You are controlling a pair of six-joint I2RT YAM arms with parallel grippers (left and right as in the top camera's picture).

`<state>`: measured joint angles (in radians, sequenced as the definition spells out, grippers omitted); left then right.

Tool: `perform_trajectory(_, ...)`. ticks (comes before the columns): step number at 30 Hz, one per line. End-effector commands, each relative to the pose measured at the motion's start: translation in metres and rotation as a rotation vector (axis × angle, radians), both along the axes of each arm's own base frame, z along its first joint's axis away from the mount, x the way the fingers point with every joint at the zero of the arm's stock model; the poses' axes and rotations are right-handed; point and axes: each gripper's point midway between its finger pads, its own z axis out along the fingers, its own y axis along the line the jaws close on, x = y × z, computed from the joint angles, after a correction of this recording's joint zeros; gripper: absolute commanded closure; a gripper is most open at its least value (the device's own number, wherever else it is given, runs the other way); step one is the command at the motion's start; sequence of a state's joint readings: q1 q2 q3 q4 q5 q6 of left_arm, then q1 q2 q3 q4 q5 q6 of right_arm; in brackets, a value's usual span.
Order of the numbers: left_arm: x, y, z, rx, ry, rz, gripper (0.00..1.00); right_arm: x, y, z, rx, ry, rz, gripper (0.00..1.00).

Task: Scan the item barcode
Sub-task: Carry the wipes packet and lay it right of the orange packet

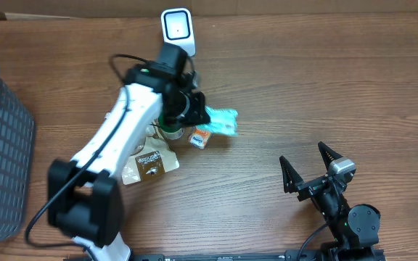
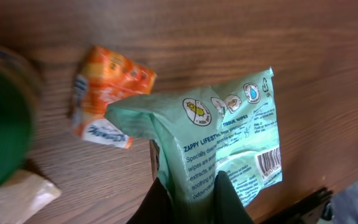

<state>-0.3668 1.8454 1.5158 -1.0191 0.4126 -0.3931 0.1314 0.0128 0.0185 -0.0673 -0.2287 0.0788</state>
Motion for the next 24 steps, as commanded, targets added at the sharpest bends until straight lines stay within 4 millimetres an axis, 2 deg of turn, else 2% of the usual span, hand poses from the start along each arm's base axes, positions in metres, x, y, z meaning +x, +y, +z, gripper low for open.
perform_trajectory(1, -0.013, -0.02, -0.029, 0.007, 0.094, -0.037, 0.95, 0.0, -0.001, -0.001, 0.007, -0.003, -0.007, 0.0)
perform_trajectory(4, -0.023, -0.031, -0.048, 0.029, 0.139, -0.07, 0.95, 0.0, -0.001, -0.001, 0.007, -0.003, -0.007, 0.0)
perform_trajectory(8, -0.029, -0.04, -0.063, 0.043, 0.163, -0.1, 0.96, 0.0, -0.001, -0.001, 0.007, -0.003, -0.007, 0.0)
perform_trajectory(15, -0.027, -0.043, -0.065, 0.04, 0.153, -0.105, 0.94, 0.0, -0.001, -0.001, 0.007, -0.003, -0.007, 0.0)
perform_trajectory(18, -0.026, -0.043, -0.065, 0.039, 0.152, -0.104, 0.83, 0.0, -0.001, -0.001, 0.007, -0.003, -0.007, 0.0)
perform_trajectory(22, -0.023, -0.043, -0.065, 0.041, 0.135, -0.11, 0.45, 0.0, -0.001, -0.001, 0.007, -0.003, -0.007, 0.0)
perform_trajectory(24, -0.02, -0.043, -0.065, 0.037, 0.123, -0.113, 0.44, 0.0, -0.001, -0.001, 0.007, -0.003, -0.007, 0.0)
